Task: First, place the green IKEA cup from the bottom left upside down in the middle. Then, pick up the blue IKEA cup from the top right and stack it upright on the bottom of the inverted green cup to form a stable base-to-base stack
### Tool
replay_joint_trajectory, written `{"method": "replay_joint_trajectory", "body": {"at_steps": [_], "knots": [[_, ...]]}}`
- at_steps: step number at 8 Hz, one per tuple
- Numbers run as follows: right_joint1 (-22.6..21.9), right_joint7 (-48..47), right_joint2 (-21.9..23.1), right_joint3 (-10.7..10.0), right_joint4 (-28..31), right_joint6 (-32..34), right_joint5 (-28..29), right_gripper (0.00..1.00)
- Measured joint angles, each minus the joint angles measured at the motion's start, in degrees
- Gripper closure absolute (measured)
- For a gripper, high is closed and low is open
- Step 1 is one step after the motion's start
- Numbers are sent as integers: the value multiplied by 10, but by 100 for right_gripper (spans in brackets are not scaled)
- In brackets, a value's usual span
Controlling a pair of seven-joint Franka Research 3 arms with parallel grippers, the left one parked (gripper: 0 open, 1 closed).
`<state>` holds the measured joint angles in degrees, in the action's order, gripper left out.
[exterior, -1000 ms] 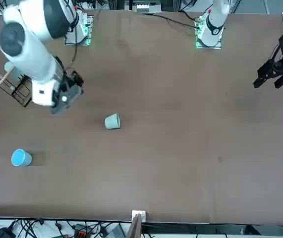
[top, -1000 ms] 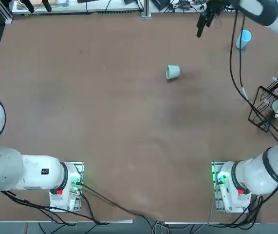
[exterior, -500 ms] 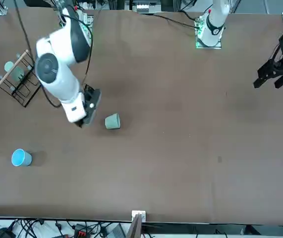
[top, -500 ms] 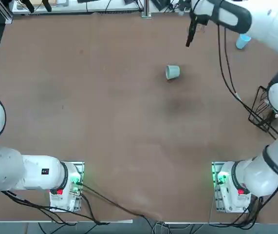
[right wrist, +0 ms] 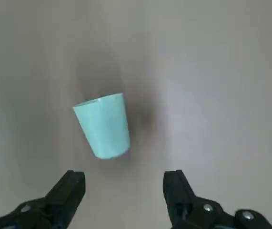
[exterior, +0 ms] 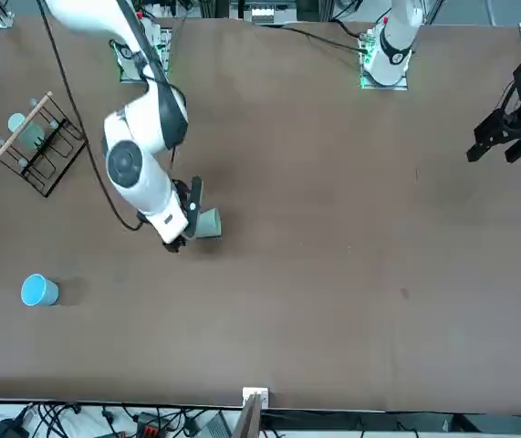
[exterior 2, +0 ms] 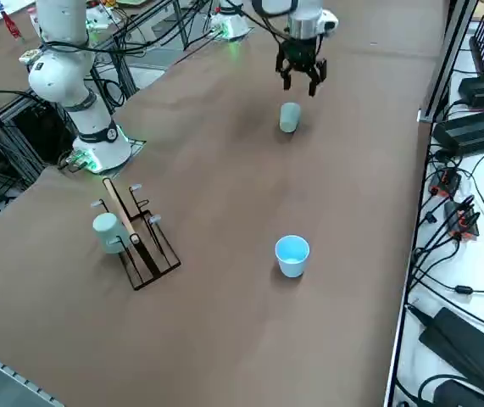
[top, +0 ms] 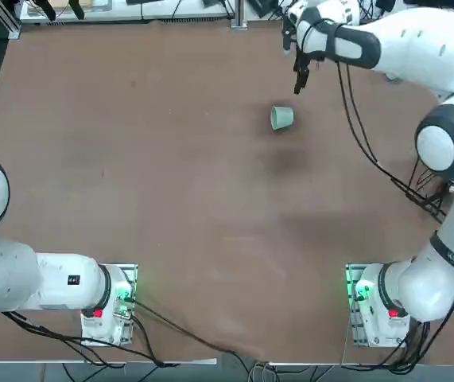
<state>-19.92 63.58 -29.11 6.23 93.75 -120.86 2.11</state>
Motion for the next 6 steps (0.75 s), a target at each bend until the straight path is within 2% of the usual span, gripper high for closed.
{"method": "replay_joint_trajectory", "body": {"at_steps": [3, 4, 6], "knots": [[28, 212, -63, -2, 4, -30, 142, 1], [43, 257, -77, -2, 4, -34, 165, 1], [49, 273, -83, -1, 4, -38, 171, 1]]}}
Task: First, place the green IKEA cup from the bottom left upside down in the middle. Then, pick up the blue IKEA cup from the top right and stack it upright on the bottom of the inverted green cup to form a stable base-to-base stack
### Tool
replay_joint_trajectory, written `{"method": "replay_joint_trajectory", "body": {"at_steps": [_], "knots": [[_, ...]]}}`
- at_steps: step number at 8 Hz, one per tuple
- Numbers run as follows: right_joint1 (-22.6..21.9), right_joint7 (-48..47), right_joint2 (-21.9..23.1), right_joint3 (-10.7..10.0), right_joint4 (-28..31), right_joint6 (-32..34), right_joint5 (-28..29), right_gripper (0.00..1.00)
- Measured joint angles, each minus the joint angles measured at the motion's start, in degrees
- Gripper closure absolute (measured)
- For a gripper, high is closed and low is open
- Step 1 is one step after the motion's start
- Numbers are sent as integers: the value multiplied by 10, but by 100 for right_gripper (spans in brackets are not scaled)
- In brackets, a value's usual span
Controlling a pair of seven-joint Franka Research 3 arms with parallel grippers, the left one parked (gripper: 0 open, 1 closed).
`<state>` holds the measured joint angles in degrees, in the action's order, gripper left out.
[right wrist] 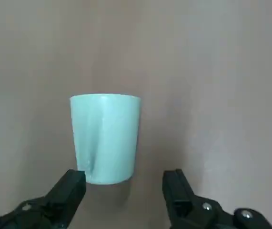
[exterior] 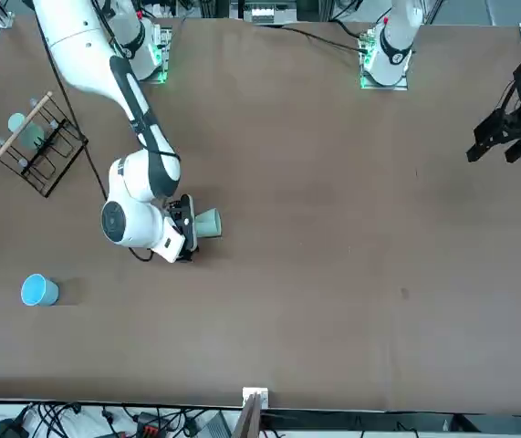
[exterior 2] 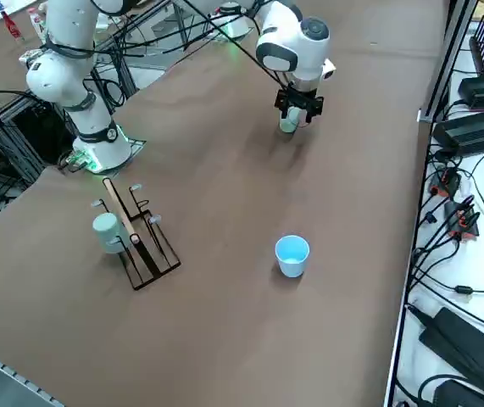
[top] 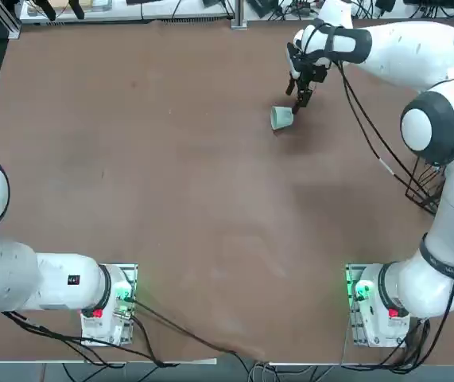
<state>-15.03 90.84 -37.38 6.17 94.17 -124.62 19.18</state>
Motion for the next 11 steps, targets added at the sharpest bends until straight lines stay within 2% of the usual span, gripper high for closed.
{"method": "replay_joint_trajectory", "body": {"at_steps": [11], "knots": [[-16, 8, 0, 9, 67, -67, 1, 1]]}}
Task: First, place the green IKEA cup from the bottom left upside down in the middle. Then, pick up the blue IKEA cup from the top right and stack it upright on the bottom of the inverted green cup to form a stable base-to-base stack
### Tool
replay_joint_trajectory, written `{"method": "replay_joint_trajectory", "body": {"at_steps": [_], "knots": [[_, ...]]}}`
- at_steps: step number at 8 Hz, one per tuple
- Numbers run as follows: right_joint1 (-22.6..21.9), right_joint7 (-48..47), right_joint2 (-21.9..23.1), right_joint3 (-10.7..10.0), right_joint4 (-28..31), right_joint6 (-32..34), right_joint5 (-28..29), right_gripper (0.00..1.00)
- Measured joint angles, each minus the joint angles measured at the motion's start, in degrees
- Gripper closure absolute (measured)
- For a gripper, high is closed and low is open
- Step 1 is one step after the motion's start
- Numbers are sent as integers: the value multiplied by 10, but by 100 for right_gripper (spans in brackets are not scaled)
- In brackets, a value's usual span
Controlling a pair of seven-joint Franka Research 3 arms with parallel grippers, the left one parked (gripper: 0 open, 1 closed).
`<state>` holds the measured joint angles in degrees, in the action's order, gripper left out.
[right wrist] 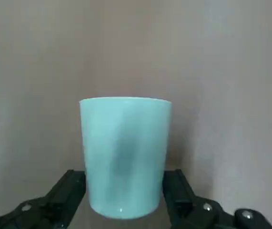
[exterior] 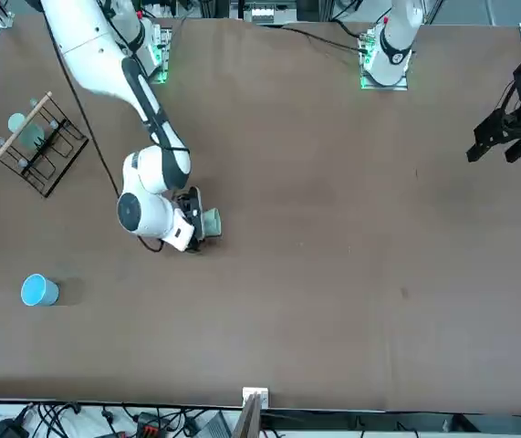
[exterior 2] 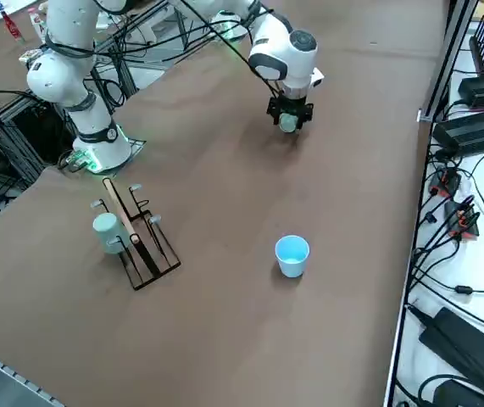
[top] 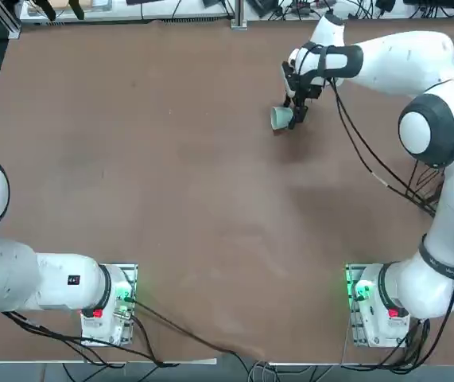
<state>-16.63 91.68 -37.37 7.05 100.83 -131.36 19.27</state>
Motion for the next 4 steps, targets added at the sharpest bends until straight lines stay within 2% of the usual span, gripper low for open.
{"method": "replay_joint_trajectory", "body": {"at_steps": [4], "knots": [[-6, 1, 3, 0, 7, -14, 0, 9]]}}
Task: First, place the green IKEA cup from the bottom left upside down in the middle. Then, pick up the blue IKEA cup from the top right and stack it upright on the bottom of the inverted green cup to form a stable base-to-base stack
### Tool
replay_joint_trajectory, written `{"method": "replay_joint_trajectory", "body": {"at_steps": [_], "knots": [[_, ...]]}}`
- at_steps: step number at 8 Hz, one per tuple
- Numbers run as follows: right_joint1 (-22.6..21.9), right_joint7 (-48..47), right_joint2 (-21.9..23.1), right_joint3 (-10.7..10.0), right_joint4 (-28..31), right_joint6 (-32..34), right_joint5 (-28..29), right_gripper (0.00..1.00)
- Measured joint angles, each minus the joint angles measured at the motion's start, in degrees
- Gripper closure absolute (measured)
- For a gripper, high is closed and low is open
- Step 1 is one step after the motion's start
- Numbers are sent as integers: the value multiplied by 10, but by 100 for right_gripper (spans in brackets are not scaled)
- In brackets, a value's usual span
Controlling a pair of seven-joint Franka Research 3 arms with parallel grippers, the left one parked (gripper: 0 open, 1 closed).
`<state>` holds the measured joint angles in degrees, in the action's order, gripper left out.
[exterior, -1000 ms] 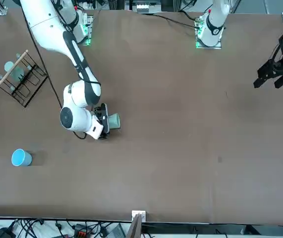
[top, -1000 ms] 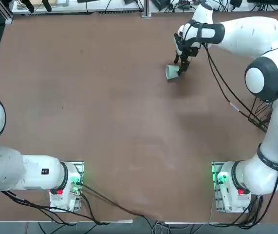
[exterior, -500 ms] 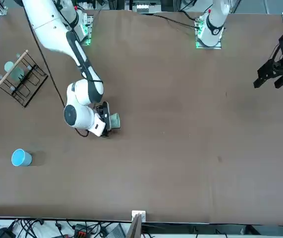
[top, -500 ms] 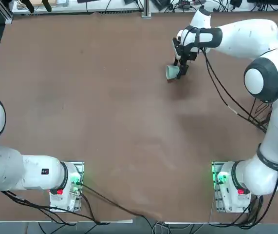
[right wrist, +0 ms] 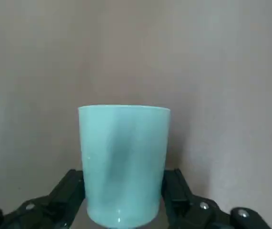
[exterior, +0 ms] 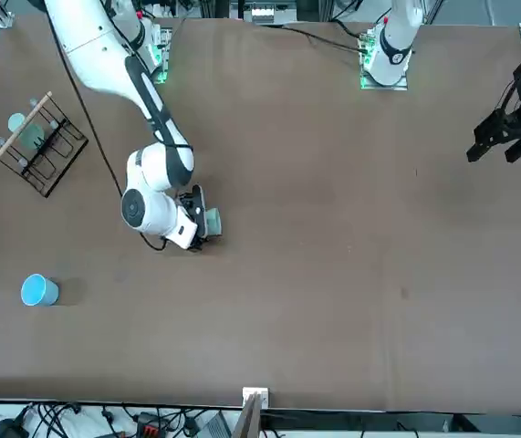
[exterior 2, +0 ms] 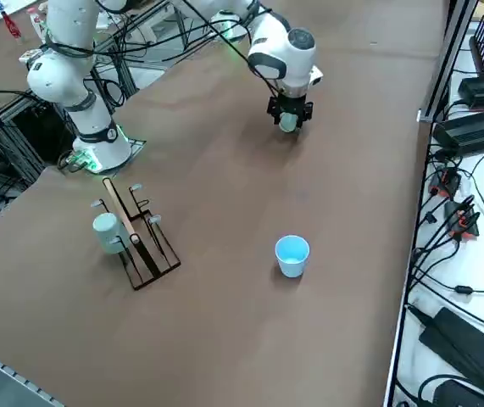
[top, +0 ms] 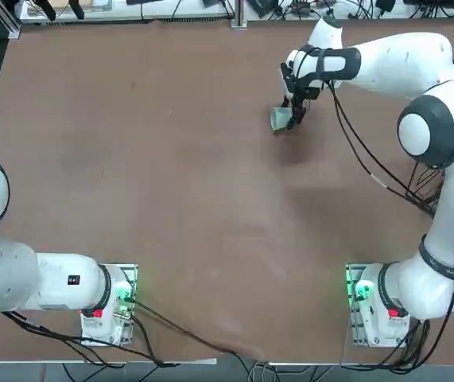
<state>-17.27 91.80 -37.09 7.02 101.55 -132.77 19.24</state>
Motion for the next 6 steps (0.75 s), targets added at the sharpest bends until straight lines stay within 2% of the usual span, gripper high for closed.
{"method": "replay_joint_trajectory", "body": {"at_steps": [1, 5, 6], "knots": [[0, 0, 1, -1, 0, 0, 0, 13], [1, 0, 8, -2, 2, -3, 2, 14], [2, 0, 19, -11, -2, -5, 2, 14]]}}
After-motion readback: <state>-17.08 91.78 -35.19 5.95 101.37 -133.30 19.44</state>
